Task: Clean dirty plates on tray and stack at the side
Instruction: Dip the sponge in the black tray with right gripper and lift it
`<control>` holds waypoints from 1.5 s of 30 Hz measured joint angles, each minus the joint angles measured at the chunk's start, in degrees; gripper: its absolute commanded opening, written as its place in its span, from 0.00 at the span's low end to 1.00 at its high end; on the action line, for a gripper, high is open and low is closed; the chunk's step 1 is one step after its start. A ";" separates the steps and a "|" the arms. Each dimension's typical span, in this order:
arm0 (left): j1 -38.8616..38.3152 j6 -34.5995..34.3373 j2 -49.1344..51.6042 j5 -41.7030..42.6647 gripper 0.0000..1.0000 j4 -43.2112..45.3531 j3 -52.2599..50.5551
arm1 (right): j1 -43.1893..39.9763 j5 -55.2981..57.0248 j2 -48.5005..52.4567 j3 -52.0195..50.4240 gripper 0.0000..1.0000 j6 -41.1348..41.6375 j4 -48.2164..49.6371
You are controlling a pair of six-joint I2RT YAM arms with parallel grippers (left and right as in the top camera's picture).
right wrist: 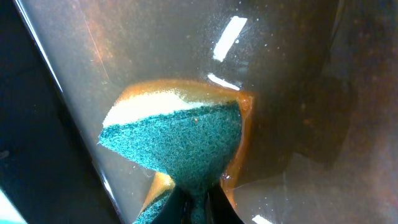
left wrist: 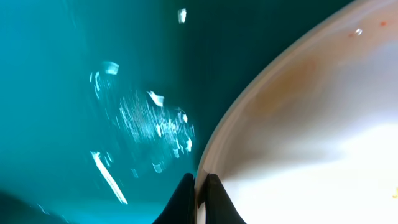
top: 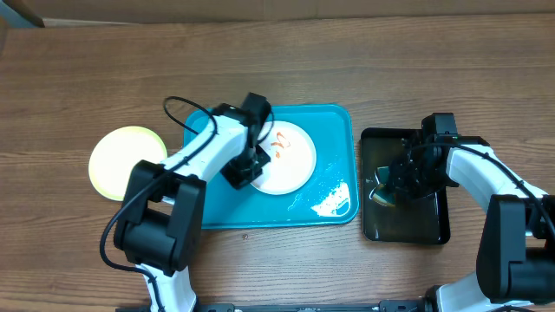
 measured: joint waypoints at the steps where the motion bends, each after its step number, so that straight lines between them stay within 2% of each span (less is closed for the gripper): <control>1: 0.76 2.95 0.00 -0.24 0.04 0.26 0.04 | 0.00 -0.09 0.00 0.31 0.04 0.00 -0.46; 5: 2.21 12.17 0.00 -1.05 0.04 0.20 0.07 | 0.04 -0.07 0.76 3.72 0.04 -0.07 -5.55; 8: 2.56 20.22 0.00 -1.68 0.04 0.13 0.09 | 0.04 0.20 1.14 9.92 0.04 -0.72 -12.98; 13: 2.56 33.03 0.00 -2.21 0.04 0.13 0.09 | 0.07 1.20 1.07 15.02 0.04 -1.33 -13.40; 17: 2.56 38.62 0.00 -3.58 0.06 0.44 0.09 | 0.46 2.84 1.07 12.50 0.04 -1.51 -10.16; 18: 2.56 39.23 0.00 -3.80 0.09 0.57 0.09 | 0.70 3.13 1.05 11.43 0.04 -1.57 -8.74; 21: 2.56 40.74 0.00 -4.72 0.10 0.72 0.07 | 1.75 3.85 1.07 6.64 0.04 -1.53 -3.63; 24: 2.56 41.44 0.00 -5.20 0.12 0.76 0.07 | 2.58 3.61 0.76 1.46 0.08 -1.07 3.17; 28: 2.56 41.64 0.00 -5.35 0.13 0.76 0.07 | 2.62 2.91 -0.98 -0.96 0.04 -0.39 5.88; 35: 2.56 41.66 0.00 -5.35 0.12 0.74 0.07 | 2.62 -0.68 -0.90 -0.81 0.04 0.07 5.05; 45: 2.56 41.64 0.00 -5.35 0.12 0.76 0.07 | 3.52 3.50 -1.11 6.29 0.04 1.55 -7.72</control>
